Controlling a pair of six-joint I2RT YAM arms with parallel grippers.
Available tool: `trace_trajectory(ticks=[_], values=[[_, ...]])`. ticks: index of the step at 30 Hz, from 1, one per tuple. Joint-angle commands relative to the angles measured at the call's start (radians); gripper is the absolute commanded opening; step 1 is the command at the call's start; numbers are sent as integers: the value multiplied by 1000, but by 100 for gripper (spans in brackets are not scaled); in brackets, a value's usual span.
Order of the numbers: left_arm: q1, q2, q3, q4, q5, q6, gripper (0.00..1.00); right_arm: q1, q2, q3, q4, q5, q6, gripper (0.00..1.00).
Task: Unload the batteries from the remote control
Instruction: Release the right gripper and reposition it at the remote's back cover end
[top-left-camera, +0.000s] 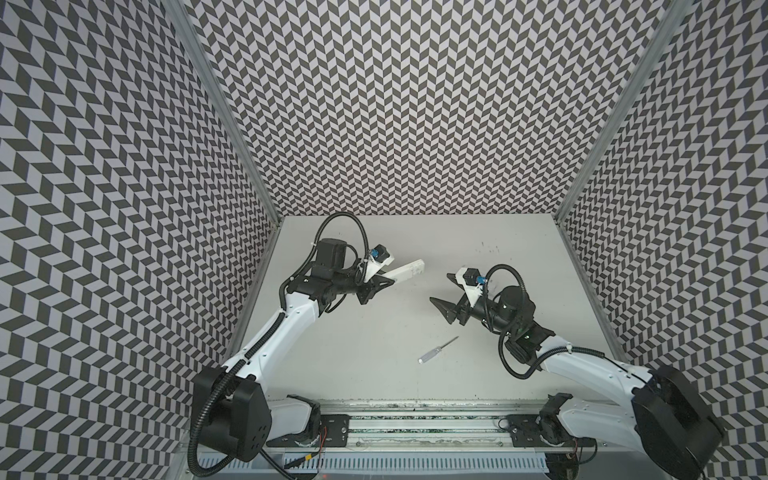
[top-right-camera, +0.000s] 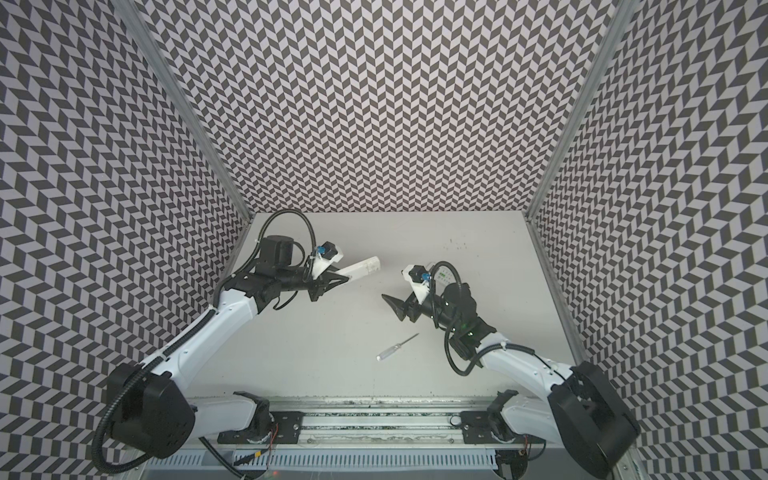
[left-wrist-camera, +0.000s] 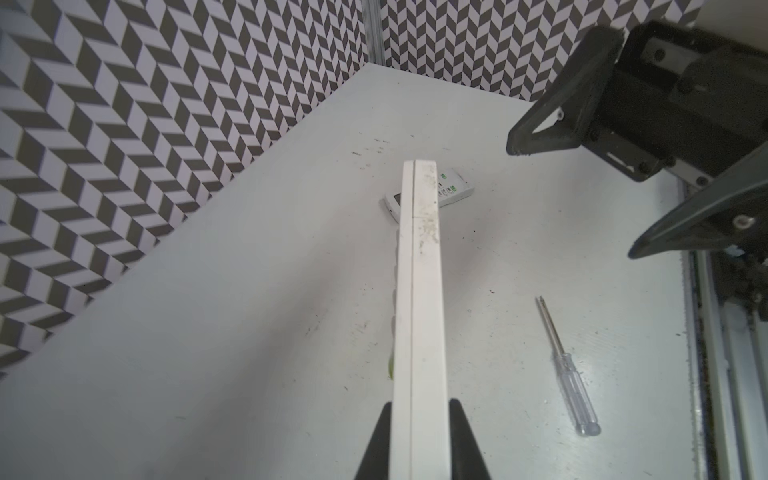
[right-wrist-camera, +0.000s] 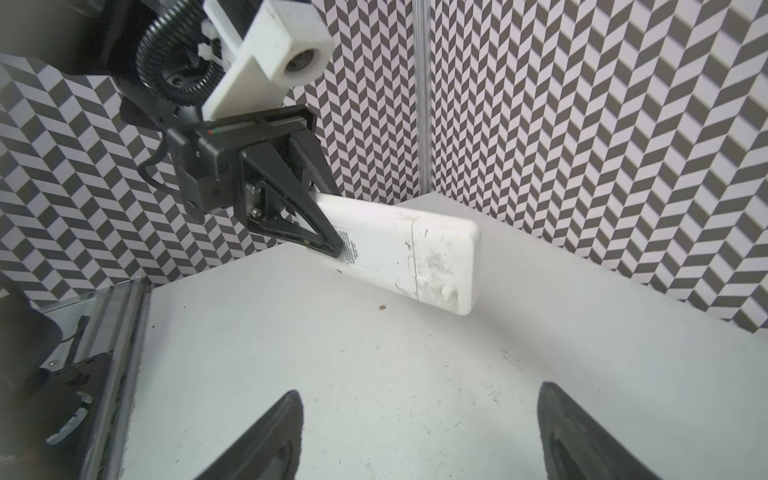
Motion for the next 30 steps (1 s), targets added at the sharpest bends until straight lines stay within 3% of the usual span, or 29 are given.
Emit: trace_trajectory(ticks=[1, 4, 9, 21, 30], values=[[74, -37, -108, 92, 169, -262, 0, -1, 53, 11, 59, -87, 43, 84], [58, -36, -162, 45, 198, -198, 0, -1, 103, 26, 39, -130, 37, 84], [-8, 1, -172, -77, 105, -35, 0, -1, 172, 47, 52, -166, 63, 84], [-11, 84, -201, -39, 23, -29, 0, 0, 292, 59, 107, -148, 117, 80], [-21, 106, -206, -9, 48, -46, 0, 33, 439, 106, 187, -154, 135, 77]])
